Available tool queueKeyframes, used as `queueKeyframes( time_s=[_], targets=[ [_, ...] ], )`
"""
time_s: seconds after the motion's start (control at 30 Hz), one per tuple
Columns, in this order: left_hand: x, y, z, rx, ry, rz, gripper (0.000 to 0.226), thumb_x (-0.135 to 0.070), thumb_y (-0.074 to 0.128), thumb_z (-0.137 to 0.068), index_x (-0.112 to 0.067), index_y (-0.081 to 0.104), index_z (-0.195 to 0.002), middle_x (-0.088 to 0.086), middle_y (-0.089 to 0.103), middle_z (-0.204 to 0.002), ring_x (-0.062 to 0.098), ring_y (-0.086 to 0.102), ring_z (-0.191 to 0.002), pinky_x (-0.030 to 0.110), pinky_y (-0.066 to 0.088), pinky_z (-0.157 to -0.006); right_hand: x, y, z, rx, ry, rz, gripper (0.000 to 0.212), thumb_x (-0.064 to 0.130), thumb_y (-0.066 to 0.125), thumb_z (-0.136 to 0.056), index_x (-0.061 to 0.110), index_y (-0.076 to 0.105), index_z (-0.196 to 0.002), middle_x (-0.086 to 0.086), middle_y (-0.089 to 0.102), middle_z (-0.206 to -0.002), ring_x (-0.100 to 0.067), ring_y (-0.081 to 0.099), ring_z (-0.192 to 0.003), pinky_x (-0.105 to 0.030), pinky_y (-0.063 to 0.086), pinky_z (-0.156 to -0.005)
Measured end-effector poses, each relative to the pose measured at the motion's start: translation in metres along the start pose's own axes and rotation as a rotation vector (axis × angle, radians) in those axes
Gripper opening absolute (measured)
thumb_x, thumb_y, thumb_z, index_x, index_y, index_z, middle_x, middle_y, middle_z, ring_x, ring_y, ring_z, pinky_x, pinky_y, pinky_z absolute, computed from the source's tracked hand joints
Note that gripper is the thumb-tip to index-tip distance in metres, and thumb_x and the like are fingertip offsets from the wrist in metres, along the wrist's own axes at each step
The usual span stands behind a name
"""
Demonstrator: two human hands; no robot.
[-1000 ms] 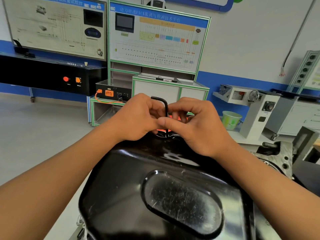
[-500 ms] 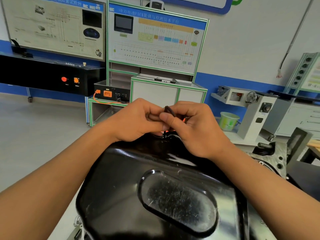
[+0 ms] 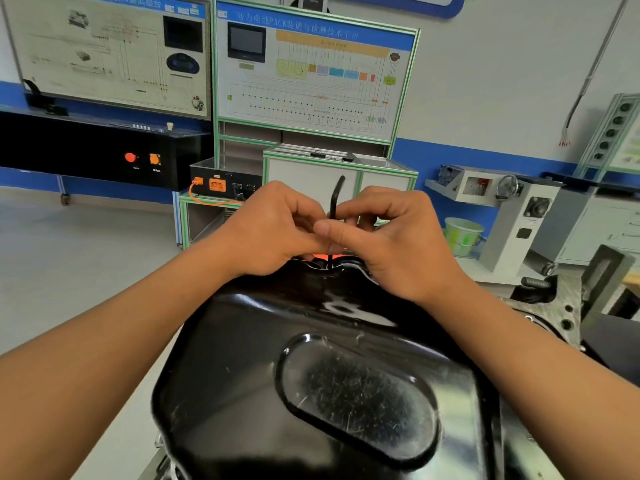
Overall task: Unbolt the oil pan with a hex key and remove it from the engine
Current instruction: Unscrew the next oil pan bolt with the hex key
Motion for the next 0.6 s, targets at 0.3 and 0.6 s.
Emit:
queueKeyframes(
  time_s=[0.3, 0.6],
  targets=[
    [0.001, -0.001, -0.001, -0.030, 0.013, -0.056, 0.020, -0.015, 0.086, -0.070, -0.002, 0.071, -0.069, 0.014, 0.064, -0.062, 0.008, 0.051, -0.058, 0.021, 0.044, -0.059, 0.007, 0.002, 0.002, 0.000, -0.050, 0.097, 0.010, 0.012, 0.082, -0.081, 0.008, 0.075, -0.077, -0.004, 0.064, -0.068, -0.007, 0.049, -0.059, -0.017, 0.041, -0.057],
    [-0.006, 0.017, 0.006, 0.154, 0.016, 0.023, 0.037, -0.002, 0.069, -0.088, -0.037, 0.073, -0.077, -0.013, 0.075, -0.078, 0.000, 0.071, -0.075, 0.013, 0.054, -0.070, 0.011, 0.002, 0.003, 0.018, -0.076, 0.169, 0.005, 0.011, 0.075, -0.089, 0.011, 0.075, -0.084, 0.006, 0.061, -0.072, -0.005, 0.052, -0.065, -0.013, 0.042, -0.063]
  ],
)
Point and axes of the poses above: each hand's wrist, its own z-axis away from the middle knuckle, its own y-axis out of the palm, x = y × z, the point moved 10 cm from there along -z, towards the middle knuckle
